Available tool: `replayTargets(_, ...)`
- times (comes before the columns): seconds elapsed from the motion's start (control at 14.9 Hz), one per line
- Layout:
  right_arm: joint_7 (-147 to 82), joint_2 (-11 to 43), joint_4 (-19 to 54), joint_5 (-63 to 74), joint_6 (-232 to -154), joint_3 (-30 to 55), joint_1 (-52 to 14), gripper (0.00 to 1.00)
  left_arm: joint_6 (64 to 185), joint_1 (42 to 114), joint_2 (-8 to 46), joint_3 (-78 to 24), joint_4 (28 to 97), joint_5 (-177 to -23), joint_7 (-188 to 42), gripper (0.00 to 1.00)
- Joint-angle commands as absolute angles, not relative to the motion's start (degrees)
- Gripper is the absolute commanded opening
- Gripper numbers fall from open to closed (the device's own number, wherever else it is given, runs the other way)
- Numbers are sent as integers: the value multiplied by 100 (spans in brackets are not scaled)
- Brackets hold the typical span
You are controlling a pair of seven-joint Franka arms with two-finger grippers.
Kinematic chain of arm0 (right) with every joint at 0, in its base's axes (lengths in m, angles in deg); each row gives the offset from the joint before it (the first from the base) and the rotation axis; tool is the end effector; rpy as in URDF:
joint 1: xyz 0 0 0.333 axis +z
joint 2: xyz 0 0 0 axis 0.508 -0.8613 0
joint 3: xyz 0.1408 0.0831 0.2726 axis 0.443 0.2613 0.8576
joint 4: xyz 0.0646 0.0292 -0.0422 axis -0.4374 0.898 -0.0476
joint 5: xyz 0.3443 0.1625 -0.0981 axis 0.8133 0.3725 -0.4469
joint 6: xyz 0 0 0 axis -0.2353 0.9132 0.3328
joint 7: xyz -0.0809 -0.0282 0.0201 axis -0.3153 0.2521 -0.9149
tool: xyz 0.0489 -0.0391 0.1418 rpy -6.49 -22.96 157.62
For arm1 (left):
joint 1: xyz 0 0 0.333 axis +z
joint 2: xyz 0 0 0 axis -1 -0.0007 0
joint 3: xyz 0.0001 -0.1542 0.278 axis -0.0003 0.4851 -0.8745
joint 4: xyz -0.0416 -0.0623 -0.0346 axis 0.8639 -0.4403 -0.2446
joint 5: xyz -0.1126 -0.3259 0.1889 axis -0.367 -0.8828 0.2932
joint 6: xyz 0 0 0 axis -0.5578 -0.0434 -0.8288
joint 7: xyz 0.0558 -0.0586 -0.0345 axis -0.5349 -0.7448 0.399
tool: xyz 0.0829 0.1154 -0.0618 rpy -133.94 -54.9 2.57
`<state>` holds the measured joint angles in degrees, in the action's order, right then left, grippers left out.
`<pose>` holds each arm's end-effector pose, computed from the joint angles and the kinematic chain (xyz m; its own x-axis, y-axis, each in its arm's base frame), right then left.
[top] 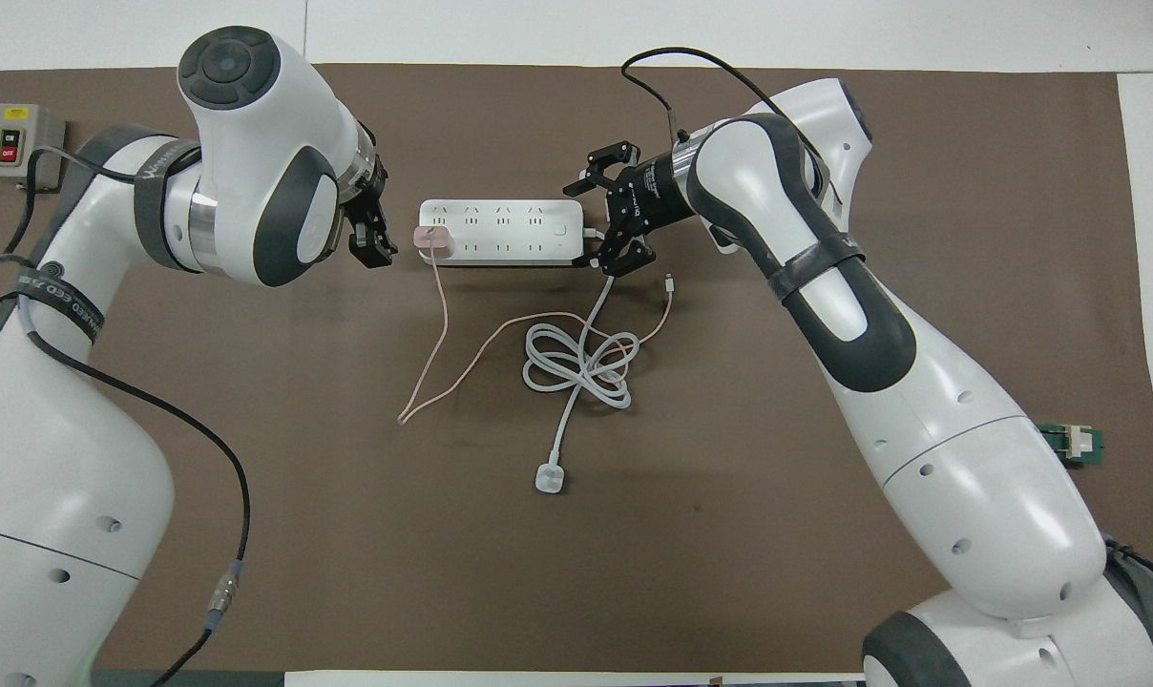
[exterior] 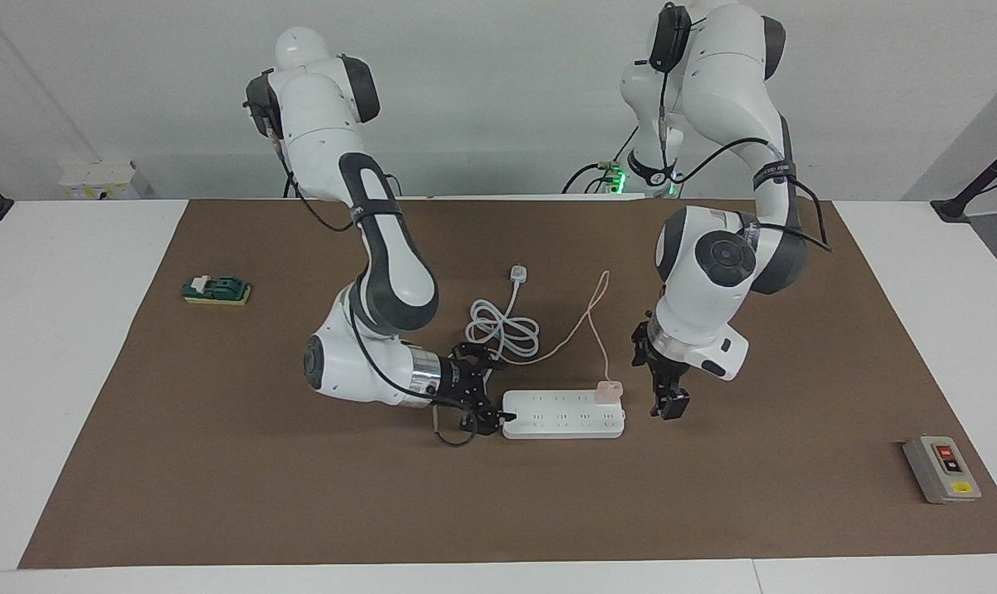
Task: Unplug charger and place it aside
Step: 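Grasp the pink charger with the left gripper while the right gripper holds the strip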
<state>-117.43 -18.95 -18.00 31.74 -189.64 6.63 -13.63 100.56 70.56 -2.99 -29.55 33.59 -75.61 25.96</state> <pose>0.7107 0.3220 0.2530 0.0209 -0.6220 -0.7828 -0.9930 -0.1040 0.0561 0.6748 -0.2472 0.3369 -0.0816 0.9962 -0.0310 0.9963 0.0823 0.0250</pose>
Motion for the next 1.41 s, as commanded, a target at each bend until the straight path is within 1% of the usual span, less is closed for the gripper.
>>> replayTargets(0.0,-11870,-2450,-2570,3268,-19166,672,-1234,100,9949,6852,-508,-3037,3133,-7440,2850,100)
replayTargets(0.33,-11844,-2582,-2606,3268,-19483,690,-1164,100,9905,6711,-526,-3037,3221,-7431,2894,100)
replayTargets(0.67,-11677,-2670,-2580,3259,-19474,690,-1120,100,10125,6579,-570,-3019,3362,-7431,2903,100)
replayTargets(0.8,-11590,-2688,-2571,3250,-19474,690,-1120,100,10169,6579,-692,-3037,3353,-7422,2894,100)
replayTargets(1.0,-11431,-2758,-2553,3250,-19492,690,-1120,100,10178,6562,-702,-3019,3353,-7124,2903,100)
replayTargets(1.34,-11299,-2750,-2527,3241,-19509,690,-1111,100,10178,6588,-798,-3019,3327,-7141,2876,100)
